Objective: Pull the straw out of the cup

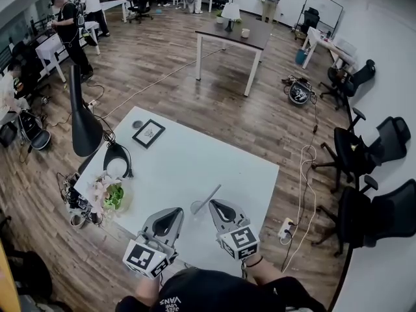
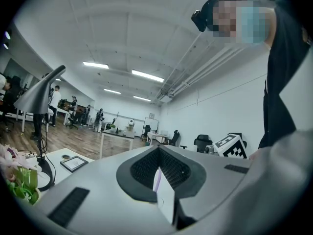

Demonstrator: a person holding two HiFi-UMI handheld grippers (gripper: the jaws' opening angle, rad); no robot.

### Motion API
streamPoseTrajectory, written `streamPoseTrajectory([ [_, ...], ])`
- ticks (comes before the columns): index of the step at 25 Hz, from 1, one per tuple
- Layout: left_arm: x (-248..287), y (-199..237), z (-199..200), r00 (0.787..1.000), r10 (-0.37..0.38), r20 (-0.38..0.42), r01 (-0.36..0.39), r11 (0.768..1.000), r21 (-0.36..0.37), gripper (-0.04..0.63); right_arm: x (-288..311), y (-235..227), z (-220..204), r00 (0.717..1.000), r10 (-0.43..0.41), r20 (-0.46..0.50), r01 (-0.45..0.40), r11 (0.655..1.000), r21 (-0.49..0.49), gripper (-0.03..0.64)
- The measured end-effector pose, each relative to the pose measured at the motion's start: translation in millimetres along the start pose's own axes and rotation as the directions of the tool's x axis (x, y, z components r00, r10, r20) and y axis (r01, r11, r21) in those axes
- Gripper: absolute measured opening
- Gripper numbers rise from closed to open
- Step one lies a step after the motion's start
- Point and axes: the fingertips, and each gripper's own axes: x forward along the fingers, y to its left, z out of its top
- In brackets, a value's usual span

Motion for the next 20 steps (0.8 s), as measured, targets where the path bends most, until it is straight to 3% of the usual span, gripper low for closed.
streamPoseTrajectory([
  [9, 0.6, -2.2, -1.1, 1.0, 0.0, -0.002, 0.0, 1.0, -0.001, 0.002, 9.9, 0.4, -32.3, 0.996, 0.011, -0.083, -0.009, 1.0, 0.023, 0.017],
  [20, 2.9, -3.5, -2.6, 1.0, 0.004, -0.01, -0.004, 1.0, -0.003, 0.002, 20.1, 1.9, -55.6, 0.984, 0.079, -0.158, -0.058, 0.99, 0.131, 0.018],
])
